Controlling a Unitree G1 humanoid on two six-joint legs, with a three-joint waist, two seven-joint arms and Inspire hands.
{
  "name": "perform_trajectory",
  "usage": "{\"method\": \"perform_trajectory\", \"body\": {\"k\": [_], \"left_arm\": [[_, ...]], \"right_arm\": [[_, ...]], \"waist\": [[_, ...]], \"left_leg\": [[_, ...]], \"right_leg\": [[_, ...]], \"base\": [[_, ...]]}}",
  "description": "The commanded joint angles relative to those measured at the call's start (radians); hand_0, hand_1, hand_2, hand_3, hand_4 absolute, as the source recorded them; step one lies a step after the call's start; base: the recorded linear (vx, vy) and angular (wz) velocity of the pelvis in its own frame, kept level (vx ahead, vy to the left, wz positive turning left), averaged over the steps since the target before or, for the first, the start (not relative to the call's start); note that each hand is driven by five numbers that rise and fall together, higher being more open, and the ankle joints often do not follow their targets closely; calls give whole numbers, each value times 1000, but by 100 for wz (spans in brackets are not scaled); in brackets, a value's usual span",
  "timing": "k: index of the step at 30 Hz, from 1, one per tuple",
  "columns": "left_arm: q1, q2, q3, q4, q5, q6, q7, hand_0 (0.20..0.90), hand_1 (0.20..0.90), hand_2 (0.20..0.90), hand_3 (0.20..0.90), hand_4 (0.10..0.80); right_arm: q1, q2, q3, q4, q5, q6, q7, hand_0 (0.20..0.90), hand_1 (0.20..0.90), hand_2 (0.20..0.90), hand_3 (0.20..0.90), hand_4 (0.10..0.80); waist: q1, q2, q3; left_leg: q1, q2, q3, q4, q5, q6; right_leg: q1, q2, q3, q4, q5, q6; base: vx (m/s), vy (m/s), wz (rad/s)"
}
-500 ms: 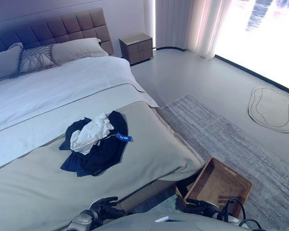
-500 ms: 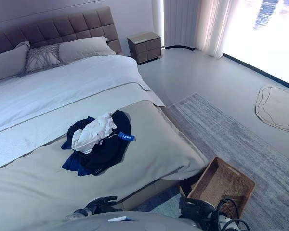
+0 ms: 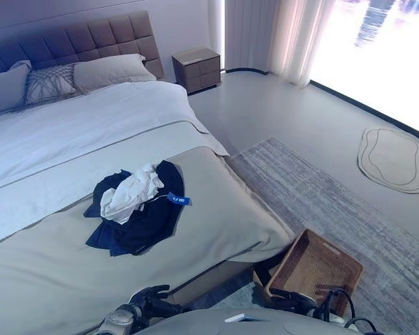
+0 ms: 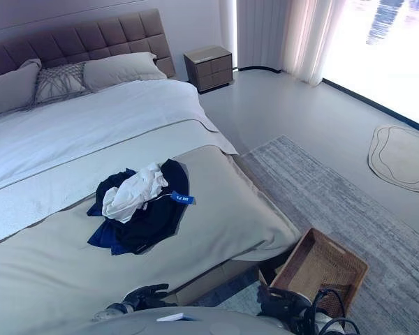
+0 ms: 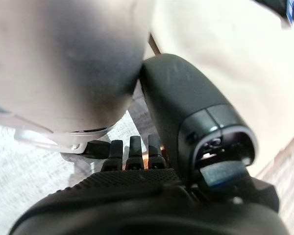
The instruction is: Pick up the clothes from the bed and place them into the basket
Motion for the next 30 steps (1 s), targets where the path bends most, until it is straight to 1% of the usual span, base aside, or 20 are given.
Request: {"method": "perform_trajectory", "body": {"k": [1, 3, 4, 5, 6, 8, 10, 11, 13, 14, 15, 16, 17, 18, 20, 23, 25, 28, 29, 30], "left_arm": [[-57, -1, 23, 60, -19, -5, 8, 900, 900, 900, 900, 800], [-43, -4, 33, 68, -21, -18, 9, 900, 900, 900, 900, 800], [-38, -7, 37, 76, -22, -25, 11, 900, 900, 900, 900, 800], [-35, -8, 39, 82, -23, -26, 12, 900, 900, 900, 900, 800], [-31, -12, 39, 86, -24, -27, 14, 900, 900, 900, 900, 800], [-16, -18, 28, 81, -31, -37, 27, 900, 900, 900, 900, 800], [5, -22, 20, 71, -43, -52, 43, 900, 900, 900, 900, 800], [10, -22, 15, 63, -50, -56, 48, 900, 900, 900, 900, 800], [3, -15, -1, 30, -65, -45, 55, 900, 900, 900, 900, 800], [-5, -9, -9, 13, -67, -38, 53, 900, 900, 900, 900, 800], [-20, 0, -24, -7, -82, -30, 55, 900, 900, 900, 900, 800], [-43, 14, -43, -40, -101, -19, 53, 900, 900, 900, 900, 800], [-61, 32, -55, -75, -108, -8, 51, 900, 900, 900, 900, 800], [-73, 46, -66, -88, -106, -12, 52, 900, 900, 900, 900, 800], [-92, 76, -83, -110, -113, -15, 59, 900, 900, 900, 900, 800], [-110, 107, -103, -110, -165, -32, 70, 900, 900, 900, 900, 800], [-124, 134, -95, -108, -181, -41, 60, 900, 900, 900, 900, 800], [-137, 165, -72, -97, -198, -52, 44, 900, 900, 900, 900, 800], [-138, 176, -54, -87, -209, -50, 39, 900, 900, 900, 900, 800], [-139, 178, -53, -85, -210, -53, 36, 900, 900, 900, 900, 800]], "right_arm": [[-51, 34, -141, 65, 350, 45, -167, 900, 900, 900, 900, 800], [-50, 33, -257, 54, 658, 83, -290, 900, 900, 900, 900, 800], [-51, 35, -306, 56, 746, 89, -293, 900, 900, 900, 900, 800], [-55, 35, -343, 47, 773, 79, -277, 900, 900, 900, 900, 800], [-64, 44, -359, 8, 758, 32, -252, 900, 900, 900, 900, 800], [-86, 67, -331, -106, 728, 8, -248, 900, 900, 900, 900, 800], [-118, 92, -229, -294, 645, -24, -259, 900, 900, 900, 900, 800], [-141, 84, -160, -367, 574, -49, -233, 900, 900, 900, 900, 800], [-184, 53, -60, -465, 340, -98, -187, 900, 900, 900, 900, 800], [-204, 26, -28, -473, 270, -118, -210, 900, 900, 900, 900, 800], [-242, -14, 6, -478, 134, -135, -248, 900, 900, 900, 900, 800], [-316, -71, 57, -490, -2, -133, -305, 900, 900, 900, 900, 800], [-392, -110, 91, -506, -91, -105, -342, 900, 900, 900, 900, 800], [-461, -140, 125, -509, -107, -84, -383, 900, 900, 900, 900, 800], [-604, -178, 192, -511, -223, -43, -454, 900, 900, 900, 900, 800], [-800, -229, 302, -506, -576, -23, -558, 900, 900, 900, 900, 800], [-919, -249, 385, -498, -650, 11, -594, 900, 900, 900, 900, 800], [-1001, -250, 421, -485, -676, 31, -615, 900, 900, 900, 900, 800], [-1042, -247, 441, -464, -688, 34, -618, 900, 900, 900, 900, 800], [-1055, -247, 446, -455, -689, 35, -621, 900, 900, 900, 900, 800]], "waist": [[11, -29, 51], [9, -26, 54], [10, -25, 54], [13, -26, 54], [21, -27, 57], [33, -30, 65], [53, -38, 80], [68, -43, 89], [99, -53, 112], [115, -57, 123], [133, -60, 141], [161, -63, 174], [187, -66, 211], [207, -71, 235], [249, -83, 284], [310, -97, 326], [358, -108, 343], [401, -123, 359], [429, -133, 369], [435, -134, 372]], "left_leg": [[74, -89, -13, 11, -134, 64], [82, -88, -8, 13, -138, 64], [82, -87, -6, 13, -140, 64], [83, -86, -5, 13, -142, 63], [82, -87, -7, 16, -143, 64], [78, -89, -15, 21, -144, 67], [58, -96, -31, 39, -150, 74], [38, -100, -41, 52, -150, 79], [-15, -111, -66, 99, -157, 89], [-42, -117, -77, 120, -157, 94], [-75, -124, -93, 145, -157, 100], [-119, -134, -115, 172, -153, 109], [-153, -139, -135, 191, -146, 116], [-180, -143, -148, 201, -139, 119], [-224, -152, -171, 216, -132, 122], [-296, -162, -204, 222, -109, 116], [-349, -166, -225, 223, -98, 113], [-401, -161, -239, 227, -89, 105], [-409, -154, -249, 224, -108, 96], [-416, -153, -253, 225, -107, 95]], "right_leg": [[17, 37, -20, 58, -77, -31], [23, 33, -18, 59, -76, -24], [22, 31, -18, 61, -75, -21], [23, 29, -20, 61, -74, -19], [23, 25, -24, 62, -74, -19], [21, 19, -30, 69, -74, -20], [5, 6, -42, 90, -81, -23], [-12, -1, -50, 106, -84, -25], [-54, -17, -65, 150, -94, -30], [-74, -24, -74, 170, -97, -31], [-102, -32, -85, 199, -100, -32], [-139, -43, -101, 238, -103, -32], [-167, -50, -115, 267, -102, -29], [-188, -56, -127, 284, -89, -24], [-215, -71, -144, 310, -59, -18], [-234, -89, -176, 302, -35, -7], [-247, -102, -203, 293, -23, 2], [-262, -111, -236, 292, -23, 7], [-265, -113, -241, 302, -46, 15], [-266, -113, -247, 304, -48, 15]], "base": [[81, 55, -3], [96, 66, -6], [98, 64, -7], [98, 69, -5], [80, 63, -2], [60, 89, 0], [10, 153, 0], [-46, 190, 1], [-78, 184, 21], [-117, 143, 38], [-166, 142, 45], [-241, 112, 59], [-261, 36, 72], [-225, -31, 65], [-159, -35, 63], [-103, 13, 47], [-59, -25, 42], [-10, -48, 35], [46, -65, 37], [46, -44, 34]]}}
